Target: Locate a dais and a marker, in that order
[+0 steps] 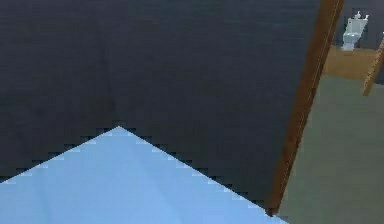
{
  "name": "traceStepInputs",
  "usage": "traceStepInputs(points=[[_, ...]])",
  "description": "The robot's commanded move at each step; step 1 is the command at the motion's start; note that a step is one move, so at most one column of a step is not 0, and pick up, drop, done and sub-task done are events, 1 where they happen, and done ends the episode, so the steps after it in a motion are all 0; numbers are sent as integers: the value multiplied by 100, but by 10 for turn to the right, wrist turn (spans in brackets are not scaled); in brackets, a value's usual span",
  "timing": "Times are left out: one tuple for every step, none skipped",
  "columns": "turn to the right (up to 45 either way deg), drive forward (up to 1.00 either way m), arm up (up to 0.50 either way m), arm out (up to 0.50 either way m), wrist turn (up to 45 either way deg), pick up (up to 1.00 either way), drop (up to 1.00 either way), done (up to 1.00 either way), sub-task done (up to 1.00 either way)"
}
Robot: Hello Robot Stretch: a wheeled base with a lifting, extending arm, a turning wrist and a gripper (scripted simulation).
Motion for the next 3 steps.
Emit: traceStepInputs(points=[[360, 0, 0, 0, 0, 0, 0, 0, 0], [30, 0, 0, 0, 0, 0, 0, 0, 0], [0, 65, 0, 0, 0, 0, 0, 0, 0]])
